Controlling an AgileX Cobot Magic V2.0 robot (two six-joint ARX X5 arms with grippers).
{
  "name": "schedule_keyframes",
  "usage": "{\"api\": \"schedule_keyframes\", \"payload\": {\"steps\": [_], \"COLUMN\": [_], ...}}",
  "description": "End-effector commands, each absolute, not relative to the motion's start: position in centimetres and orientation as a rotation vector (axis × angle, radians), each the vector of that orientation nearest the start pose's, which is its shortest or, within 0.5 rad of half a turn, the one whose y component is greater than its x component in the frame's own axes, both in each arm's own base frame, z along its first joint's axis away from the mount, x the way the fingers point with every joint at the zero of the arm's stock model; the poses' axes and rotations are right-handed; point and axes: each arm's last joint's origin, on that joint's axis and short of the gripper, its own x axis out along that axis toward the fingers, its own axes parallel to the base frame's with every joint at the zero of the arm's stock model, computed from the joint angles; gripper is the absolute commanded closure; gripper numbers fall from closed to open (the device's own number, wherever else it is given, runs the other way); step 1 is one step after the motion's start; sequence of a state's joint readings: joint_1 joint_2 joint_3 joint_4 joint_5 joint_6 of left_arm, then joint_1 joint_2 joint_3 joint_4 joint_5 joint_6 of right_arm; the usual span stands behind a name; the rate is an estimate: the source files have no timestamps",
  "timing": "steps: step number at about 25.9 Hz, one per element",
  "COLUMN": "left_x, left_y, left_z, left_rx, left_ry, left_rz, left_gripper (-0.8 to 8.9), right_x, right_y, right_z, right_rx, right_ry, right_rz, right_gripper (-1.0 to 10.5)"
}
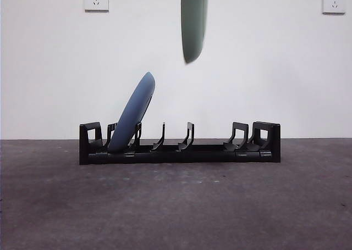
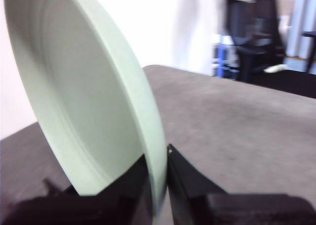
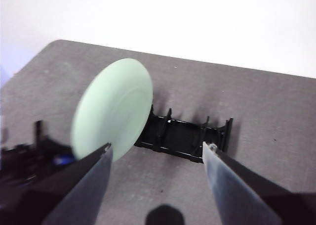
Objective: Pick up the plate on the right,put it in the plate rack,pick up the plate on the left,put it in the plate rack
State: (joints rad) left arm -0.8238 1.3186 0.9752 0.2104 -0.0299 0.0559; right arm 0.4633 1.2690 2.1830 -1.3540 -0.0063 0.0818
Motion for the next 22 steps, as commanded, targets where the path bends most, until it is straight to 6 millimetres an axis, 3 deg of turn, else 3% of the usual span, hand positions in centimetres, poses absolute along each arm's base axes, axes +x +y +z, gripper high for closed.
{"api": "schedule_keyframes", "payload": {"steps": [1, 11, 22], "left_x": [22.1, 28.4, 32.4], "left_y": [-22.5, -25.3, -25.5], "left_z": [31.5, 30.8, 26.6], "left_rx": [0.088, 0.105, 0.139], "left_ry": [0.124, 0.175, 0.272], "left_rz": [-0.726, -0.653, -0.576], "left_gripper": [8.22, 8.22, 8.22], "right_x": [11.2, 11.0, 11.2], "right_y": [5.7, 5.9, 6.0], "right_z": [54.3, 54.3, 54.3], "right_rx": [-0.024, -0.008, -0.014], "right_ry": [0.472, 0.479, 0.482], "right_rz": [0.471, 0.553, 0.554], "right_gripper": [6.3, 6.3, 6.3]}}
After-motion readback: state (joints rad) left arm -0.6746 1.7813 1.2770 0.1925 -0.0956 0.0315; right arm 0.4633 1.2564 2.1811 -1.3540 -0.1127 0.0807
